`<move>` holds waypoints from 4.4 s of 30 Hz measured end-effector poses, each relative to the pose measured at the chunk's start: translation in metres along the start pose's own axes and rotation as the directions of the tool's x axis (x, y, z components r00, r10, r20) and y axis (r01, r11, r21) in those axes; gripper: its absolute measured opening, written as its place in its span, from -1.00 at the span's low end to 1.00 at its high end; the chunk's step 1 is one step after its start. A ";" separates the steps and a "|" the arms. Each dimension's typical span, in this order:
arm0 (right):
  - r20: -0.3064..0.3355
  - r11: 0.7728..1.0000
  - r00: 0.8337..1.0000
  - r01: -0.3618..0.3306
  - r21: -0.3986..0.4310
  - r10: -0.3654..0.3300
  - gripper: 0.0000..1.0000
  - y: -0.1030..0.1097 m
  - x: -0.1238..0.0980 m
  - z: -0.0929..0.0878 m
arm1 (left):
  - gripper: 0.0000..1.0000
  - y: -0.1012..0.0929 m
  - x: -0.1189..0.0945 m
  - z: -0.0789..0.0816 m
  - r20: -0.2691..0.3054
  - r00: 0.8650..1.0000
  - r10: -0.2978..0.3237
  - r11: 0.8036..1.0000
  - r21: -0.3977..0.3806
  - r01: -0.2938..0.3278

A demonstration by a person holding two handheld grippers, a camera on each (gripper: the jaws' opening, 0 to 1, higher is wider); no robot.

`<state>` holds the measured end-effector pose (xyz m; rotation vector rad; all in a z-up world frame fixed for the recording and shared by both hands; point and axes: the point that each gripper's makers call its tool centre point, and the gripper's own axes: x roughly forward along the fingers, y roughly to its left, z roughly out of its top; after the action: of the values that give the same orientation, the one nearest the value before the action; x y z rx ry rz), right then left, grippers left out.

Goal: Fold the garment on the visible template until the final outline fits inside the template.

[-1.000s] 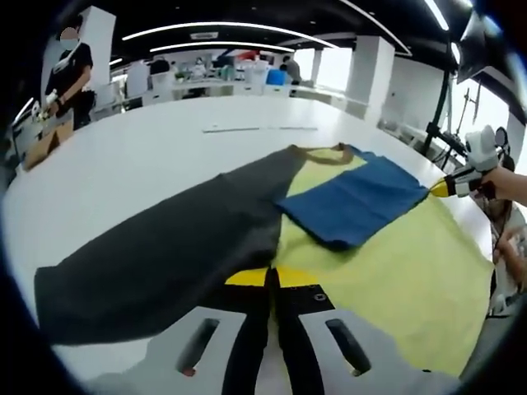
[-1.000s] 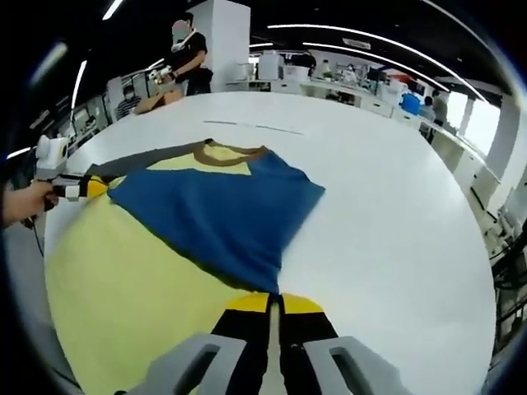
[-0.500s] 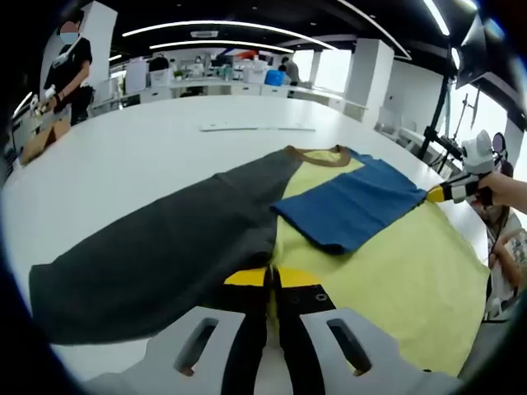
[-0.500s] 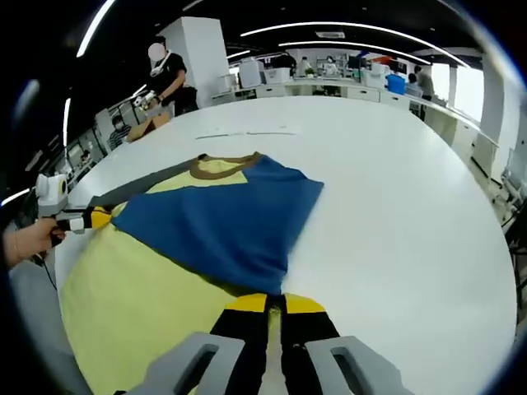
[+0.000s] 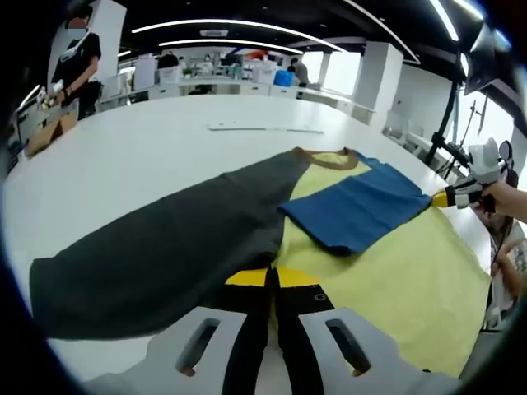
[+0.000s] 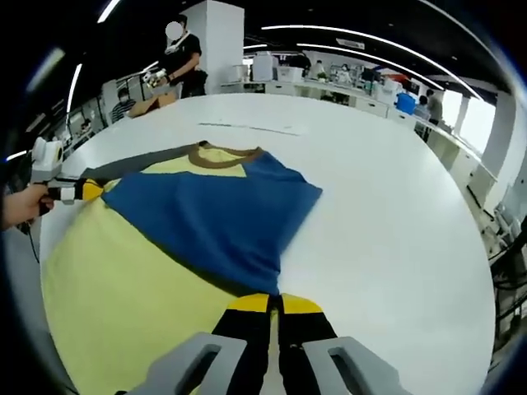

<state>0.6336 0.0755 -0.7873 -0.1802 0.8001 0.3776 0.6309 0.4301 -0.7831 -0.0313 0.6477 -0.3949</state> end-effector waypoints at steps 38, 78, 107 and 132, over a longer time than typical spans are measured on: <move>0.194 0.983 0.964 -0.183 -0.011 0.182 0.67 0.034 -0.035 0.046 | 0.06 -0.007 -0.036 0.027 0.121 0.988 -0.097 0.987 0.140 0.080; 0.294 0.940 0.895 -0.297 -0.169 0.336 0.98 0.100 -0.140 0.035 | 0.49 0.166 -0.135 -0.016 0.095 0.938 0.332 0.943 -0.066 -0.327; 0.292 0.946 0.901 -0.294 -0.135 0.321 0.98 0.104 -0.146 0.023 | -0.48 0.214 -0.141 -0.058 0.008 0.877 0.480 0.863 -0.188 -0.470; 0.278 0.949 0.909 -0.281 -0.144 0.311 0.98 0.111 -0.145 0.014 | -1.00 0.206 -0.152 -0.059 -0.039 0.862 0.506 0.802 -0.347 -0.487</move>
<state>0.5068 0.1442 -0.6734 -0.0911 0.5087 0.7174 0.5572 0.6821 -0.7732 -0.2043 0.6374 0.2367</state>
